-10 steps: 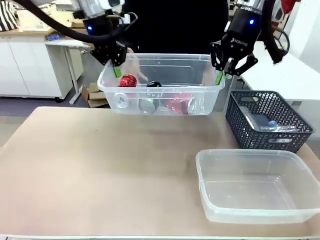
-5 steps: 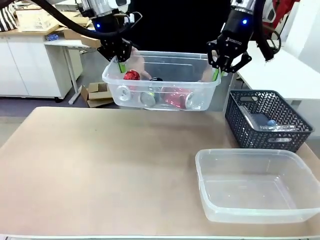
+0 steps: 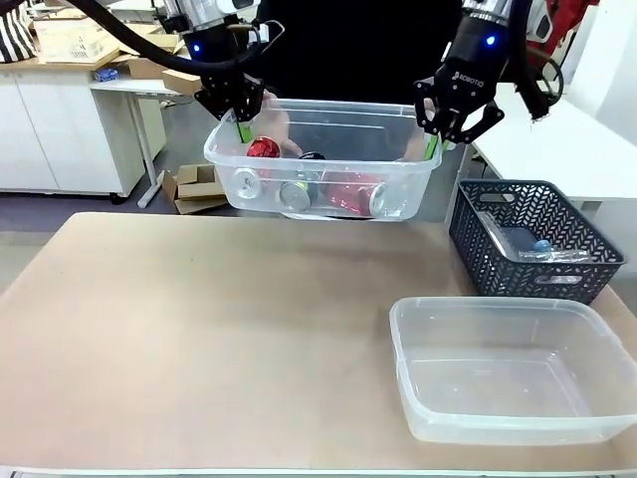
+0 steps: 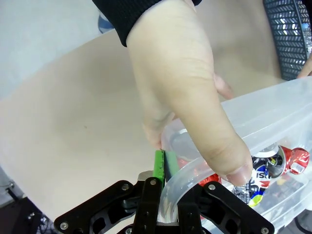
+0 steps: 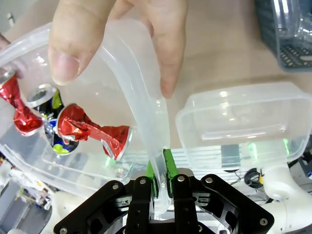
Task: Sort the waste into each basket.
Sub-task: Offer the picked Organizing box to the human, then release the Organizing box you were holding.
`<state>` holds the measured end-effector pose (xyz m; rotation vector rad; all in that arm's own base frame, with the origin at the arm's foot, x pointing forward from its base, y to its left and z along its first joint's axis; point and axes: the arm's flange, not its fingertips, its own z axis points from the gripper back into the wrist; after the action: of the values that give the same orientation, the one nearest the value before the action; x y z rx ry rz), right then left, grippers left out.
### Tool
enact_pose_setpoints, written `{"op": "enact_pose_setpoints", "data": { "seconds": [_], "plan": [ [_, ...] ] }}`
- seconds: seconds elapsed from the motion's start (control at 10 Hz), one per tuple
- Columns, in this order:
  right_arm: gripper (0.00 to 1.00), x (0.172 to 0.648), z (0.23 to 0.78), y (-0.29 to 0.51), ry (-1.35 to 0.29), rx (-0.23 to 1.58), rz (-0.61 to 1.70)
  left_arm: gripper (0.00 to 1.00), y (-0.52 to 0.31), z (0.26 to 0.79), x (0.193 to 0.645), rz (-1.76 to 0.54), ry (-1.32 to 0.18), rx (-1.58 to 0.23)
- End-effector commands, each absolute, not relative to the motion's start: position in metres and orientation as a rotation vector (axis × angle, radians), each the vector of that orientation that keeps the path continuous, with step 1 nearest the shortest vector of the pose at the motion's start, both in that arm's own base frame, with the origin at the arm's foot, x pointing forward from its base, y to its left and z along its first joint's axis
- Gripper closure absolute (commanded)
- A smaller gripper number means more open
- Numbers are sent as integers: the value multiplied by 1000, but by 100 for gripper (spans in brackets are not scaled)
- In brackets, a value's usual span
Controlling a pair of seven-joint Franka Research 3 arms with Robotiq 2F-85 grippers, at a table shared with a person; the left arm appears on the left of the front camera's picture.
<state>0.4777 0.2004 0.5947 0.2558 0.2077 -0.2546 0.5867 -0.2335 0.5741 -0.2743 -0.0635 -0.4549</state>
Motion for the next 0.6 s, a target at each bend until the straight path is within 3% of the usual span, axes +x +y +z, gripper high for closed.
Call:
{"op": "enact_pose_setpoints", "data": {
  "seconds": [0.0, 0.5],
  "plan": [
    [93, 477, 596, 196, 204, 255, -259, 96, -229, 575, 578, -456, -73, -271],
    [93, 477, 596, 196, 204, 255, -259, 96, -229, 575, 578, -456, -73, -271]
  ]
}}
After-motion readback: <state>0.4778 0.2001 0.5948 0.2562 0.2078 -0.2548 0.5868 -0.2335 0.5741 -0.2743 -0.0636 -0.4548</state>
